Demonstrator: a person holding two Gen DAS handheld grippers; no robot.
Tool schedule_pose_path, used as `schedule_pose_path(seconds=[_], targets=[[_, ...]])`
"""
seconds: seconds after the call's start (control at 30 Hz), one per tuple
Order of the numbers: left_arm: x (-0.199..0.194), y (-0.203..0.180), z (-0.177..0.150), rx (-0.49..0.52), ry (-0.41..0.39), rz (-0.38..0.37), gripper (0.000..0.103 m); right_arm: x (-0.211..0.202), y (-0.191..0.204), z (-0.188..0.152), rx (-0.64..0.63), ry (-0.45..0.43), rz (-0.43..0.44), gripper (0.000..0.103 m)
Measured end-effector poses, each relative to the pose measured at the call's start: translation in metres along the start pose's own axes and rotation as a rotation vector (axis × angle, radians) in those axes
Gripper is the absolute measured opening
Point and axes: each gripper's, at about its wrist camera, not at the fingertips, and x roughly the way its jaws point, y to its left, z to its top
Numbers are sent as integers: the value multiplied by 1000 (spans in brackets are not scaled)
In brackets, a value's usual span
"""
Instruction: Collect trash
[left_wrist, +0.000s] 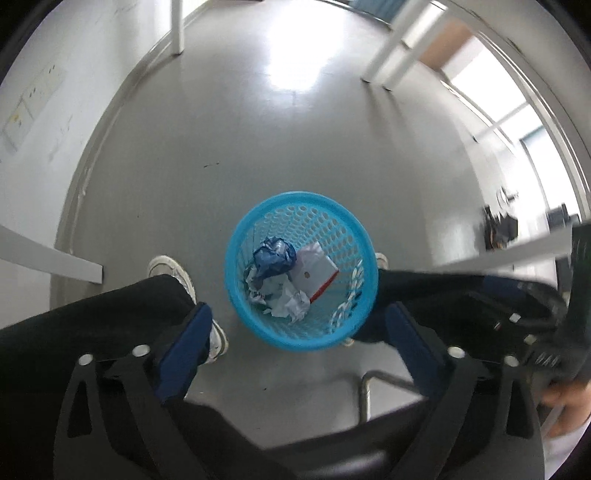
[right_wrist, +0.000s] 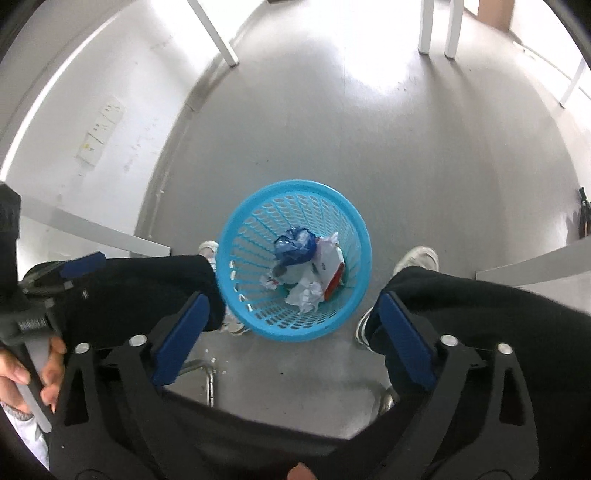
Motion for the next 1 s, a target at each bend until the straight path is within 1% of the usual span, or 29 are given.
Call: schedule_pose_path(seconds=[0.07, 0.17, 0.2, 0.27, 0.4, 0.53, 0.73, 0.83, 1.0], targets=[[-11, 0, -12, -3, -24, 7, 97, -11, 6, -8, -29, -10, -24, 94], [-24, -5, -25, -1, -67, 45, 97, -21, 11, -21, -36, -4, 13, 94], [-29, -8, -29, 14, -87, 41, 97, -24, 12, -24, -39, -3, 16, 94], [-35, -12, -35, 31, -101, 36, 97, -31, 15, -32, -52, -18, 4, 94], [-35, -13, -40, 34, -78, 16, 97, -38, 18, -38, -58, -55, 2, 94], [-35, -6, -37, 4, -79, 5, 97, -37, 15, -37, -40, -45, 7, 94], [-36, -7, -38, 13, -85, 33, 97, -34, 15, -36, -39, -26, 7, 95], [-37, -11, -38, 29, -88, 79, 97, -32, 16, -37, -37, -24, 9, 95], [-34, -13, -38, 43, -74, 57, 97, -30, 18, -36, -42, -18, 10, 95]])
